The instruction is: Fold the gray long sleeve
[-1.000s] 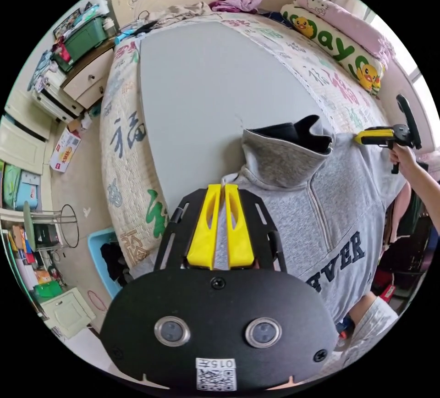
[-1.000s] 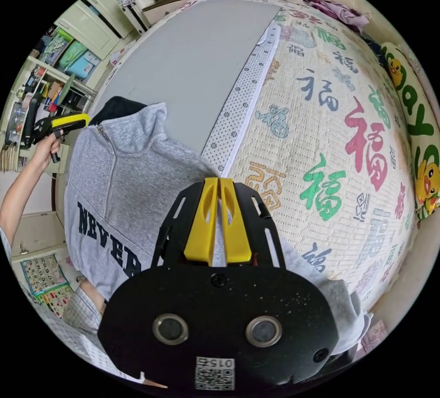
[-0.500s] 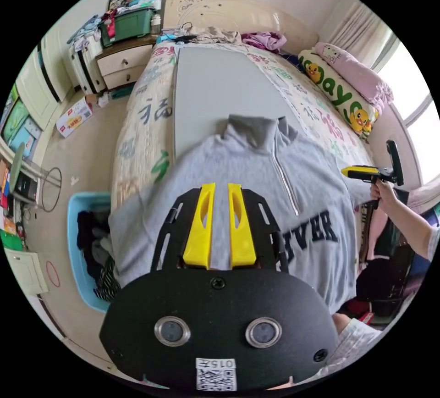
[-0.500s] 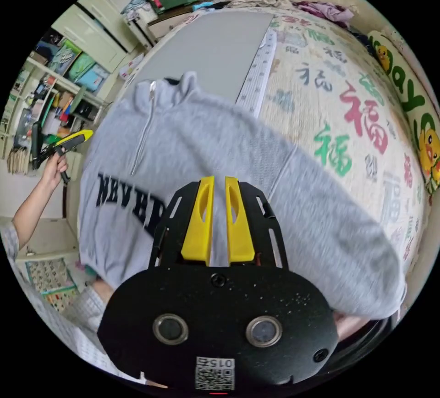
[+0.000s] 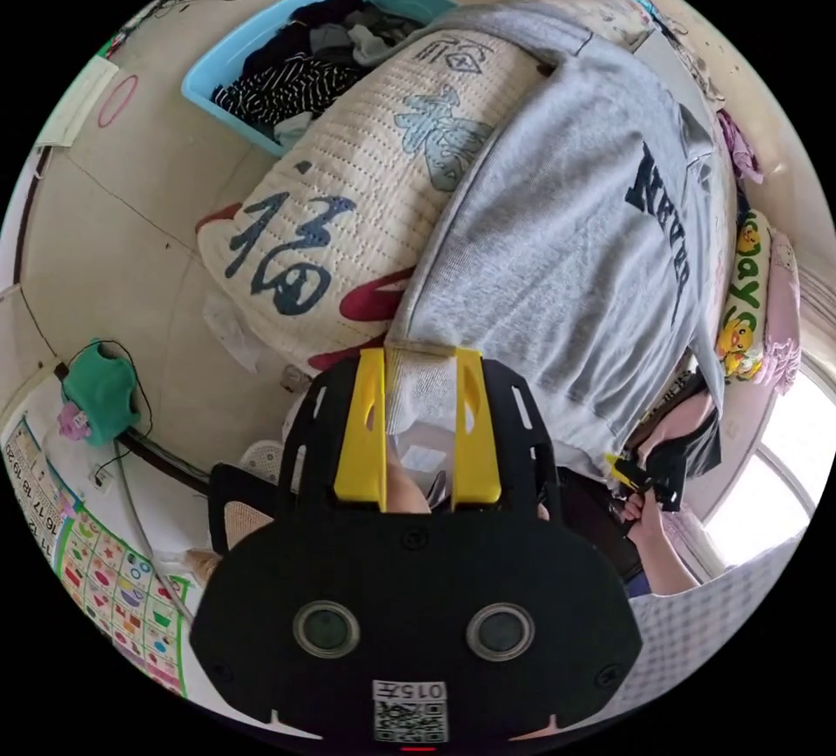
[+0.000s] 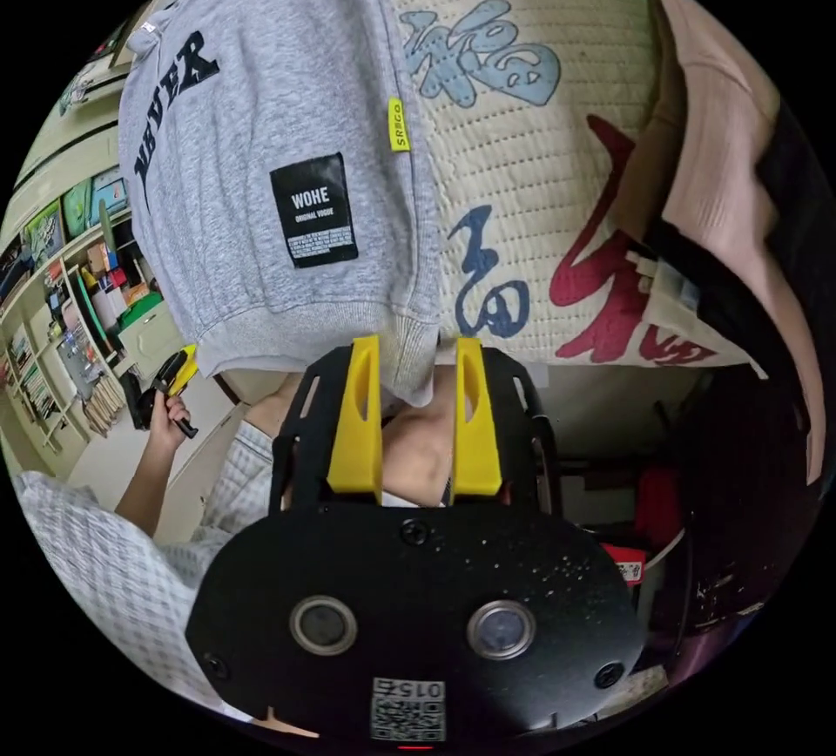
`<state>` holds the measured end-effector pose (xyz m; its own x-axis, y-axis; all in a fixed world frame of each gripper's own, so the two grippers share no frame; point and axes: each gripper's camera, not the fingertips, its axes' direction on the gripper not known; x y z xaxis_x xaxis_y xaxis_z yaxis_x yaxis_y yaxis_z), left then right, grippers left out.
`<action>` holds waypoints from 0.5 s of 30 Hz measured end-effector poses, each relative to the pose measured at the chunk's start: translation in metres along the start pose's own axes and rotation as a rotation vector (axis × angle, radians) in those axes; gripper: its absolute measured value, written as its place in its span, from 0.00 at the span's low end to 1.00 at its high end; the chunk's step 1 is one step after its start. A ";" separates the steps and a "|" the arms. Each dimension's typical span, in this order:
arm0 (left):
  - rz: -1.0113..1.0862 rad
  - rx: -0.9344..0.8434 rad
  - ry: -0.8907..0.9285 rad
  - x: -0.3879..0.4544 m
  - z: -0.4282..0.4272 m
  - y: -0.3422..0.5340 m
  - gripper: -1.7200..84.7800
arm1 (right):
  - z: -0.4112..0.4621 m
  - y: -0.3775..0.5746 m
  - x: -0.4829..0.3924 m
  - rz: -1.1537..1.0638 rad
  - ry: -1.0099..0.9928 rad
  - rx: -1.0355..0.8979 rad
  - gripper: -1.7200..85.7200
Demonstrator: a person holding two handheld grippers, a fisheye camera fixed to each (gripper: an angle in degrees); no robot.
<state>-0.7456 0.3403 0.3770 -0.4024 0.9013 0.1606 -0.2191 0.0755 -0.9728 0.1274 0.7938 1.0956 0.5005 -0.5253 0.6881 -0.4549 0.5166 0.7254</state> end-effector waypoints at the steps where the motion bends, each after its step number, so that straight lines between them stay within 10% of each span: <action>1: 0.014 0.005 -0.013 0.004 0.001 0.000 0.14 | -0.001 -0.003 -0.005 -0.002 0.009 -0.006 0.11; 15: 0.087 0.015 -0.233 0.034 0.004 0.029 0.02 | -0.026 0.004 -0.042 -0.010 0.165 -0.075 0.06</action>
<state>-0.7695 0.3718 0.3552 -0.6144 0.7810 0.1122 -0.1868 -0.0059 -0.9824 0.1237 0.8349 1.0691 0.6216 -0.4156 0.6640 -0.3962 0.5645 0.7241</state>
